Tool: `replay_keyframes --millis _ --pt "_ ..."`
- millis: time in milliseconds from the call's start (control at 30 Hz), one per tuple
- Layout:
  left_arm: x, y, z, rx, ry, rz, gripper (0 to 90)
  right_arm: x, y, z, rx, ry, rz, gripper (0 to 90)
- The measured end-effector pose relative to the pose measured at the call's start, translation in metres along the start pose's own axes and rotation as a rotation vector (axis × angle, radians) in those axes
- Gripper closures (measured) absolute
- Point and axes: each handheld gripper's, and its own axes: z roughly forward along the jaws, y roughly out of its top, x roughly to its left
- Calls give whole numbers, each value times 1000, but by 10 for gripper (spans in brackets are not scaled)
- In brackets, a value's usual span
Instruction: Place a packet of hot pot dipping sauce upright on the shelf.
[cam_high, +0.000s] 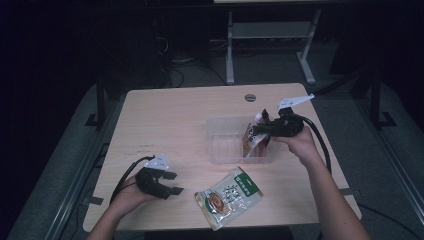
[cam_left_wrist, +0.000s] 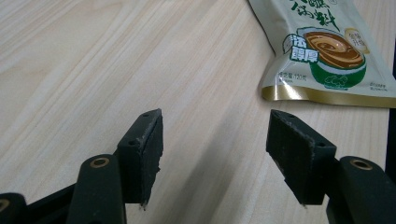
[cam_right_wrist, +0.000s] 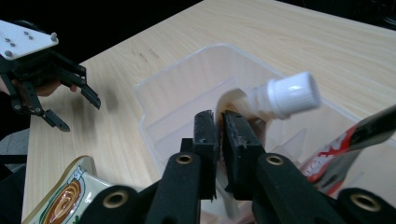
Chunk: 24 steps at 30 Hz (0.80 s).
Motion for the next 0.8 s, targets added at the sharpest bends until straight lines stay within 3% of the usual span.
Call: replay_keyframes --millis 233,467,800 --pt "0 0 0 -3 0 -1 362 3 3 -10 -17 -11 6 726" --pt "0 0 -1 -9 6 9 361 15 10 -23 -12 -15 -4 637" --pt "-3 2 -3 -21 6 -5 362 43 6 -46 12 -49 -68 461"
